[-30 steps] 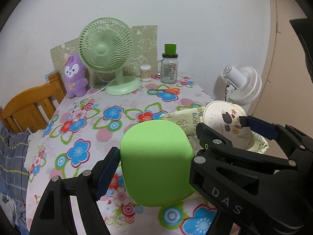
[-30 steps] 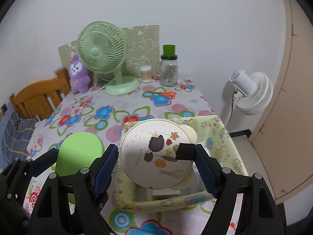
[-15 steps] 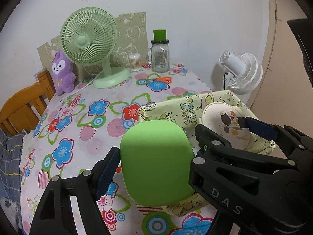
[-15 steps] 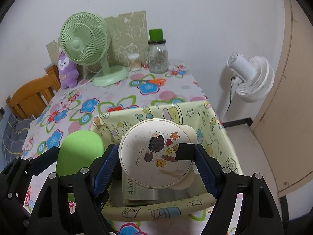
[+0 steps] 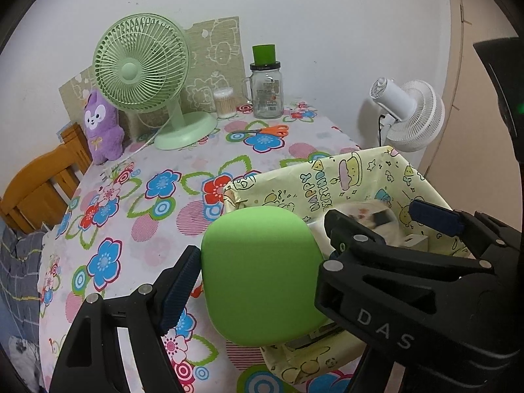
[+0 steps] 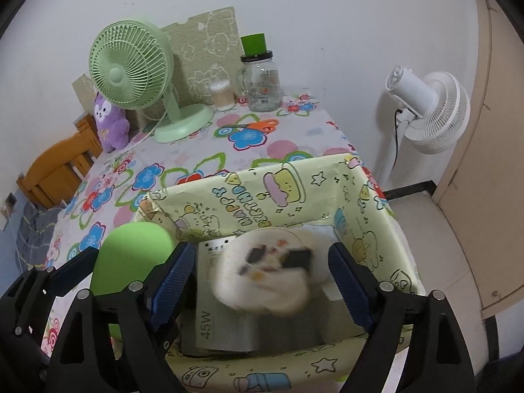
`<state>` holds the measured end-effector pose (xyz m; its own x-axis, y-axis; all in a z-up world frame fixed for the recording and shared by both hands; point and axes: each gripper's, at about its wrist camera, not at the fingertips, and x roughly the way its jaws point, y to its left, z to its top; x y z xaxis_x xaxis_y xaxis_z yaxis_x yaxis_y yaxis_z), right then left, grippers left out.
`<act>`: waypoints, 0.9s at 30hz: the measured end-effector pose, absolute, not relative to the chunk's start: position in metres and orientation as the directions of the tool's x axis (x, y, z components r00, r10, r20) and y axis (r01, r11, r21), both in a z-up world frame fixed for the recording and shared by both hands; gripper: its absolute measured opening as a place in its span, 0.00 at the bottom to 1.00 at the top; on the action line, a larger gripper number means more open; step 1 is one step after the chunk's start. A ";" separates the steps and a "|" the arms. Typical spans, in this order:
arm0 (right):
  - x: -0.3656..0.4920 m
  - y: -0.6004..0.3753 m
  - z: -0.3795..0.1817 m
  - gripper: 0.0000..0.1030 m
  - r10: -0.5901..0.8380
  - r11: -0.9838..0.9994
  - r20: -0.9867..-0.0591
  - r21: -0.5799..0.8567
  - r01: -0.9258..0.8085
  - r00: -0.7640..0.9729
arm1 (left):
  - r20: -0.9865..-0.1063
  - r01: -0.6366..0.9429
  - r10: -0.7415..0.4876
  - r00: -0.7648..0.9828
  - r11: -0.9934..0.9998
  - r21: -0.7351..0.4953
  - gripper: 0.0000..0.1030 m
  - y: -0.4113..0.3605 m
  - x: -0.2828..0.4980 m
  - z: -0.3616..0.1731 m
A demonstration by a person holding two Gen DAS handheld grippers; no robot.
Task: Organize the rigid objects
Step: 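Lower the coaster into the yellow box and open the right tool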
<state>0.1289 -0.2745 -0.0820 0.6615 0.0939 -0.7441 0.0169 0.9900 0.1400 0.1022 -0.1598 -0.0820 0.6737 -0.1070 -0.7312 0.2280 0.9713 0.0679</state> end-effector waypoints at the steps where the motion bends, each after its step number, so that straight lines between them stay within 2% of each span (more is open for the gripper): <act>1: 0.129 -0.276 -0.082 0.86 0.096 0.989 -0.745 0.143 0.018 0.660 | -0.732 0.231 -0.111 0.672 0.971 0.065 0.79 -0.161 0.103 -0.082; 18: 0.111 -0.311 -0.058 0.86 -0.022 0.994 -0.709 0.059 0.091 0.705 | -0.717 0.307 -0.180 0.673 0.950 0.050 0.79 -0.197 0.104 -0.072; 27: 0.112 -0.324 -0.069 0.86 -0.019 0.993 -0.722 0.066 0.097 0.692 | -0.744 0.306 -0.175 0.645 0.951 0.041 0.79 -0.211 0.116 -0.088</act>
<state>0.1120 -0.3235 -0.0688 0.6919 -0.0194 -0.7217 0.0966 0.9931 0.0659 0.1155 -0.2108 -0.0877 0.6450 -0.1754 -0.7438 0.3057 0.9513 0.0408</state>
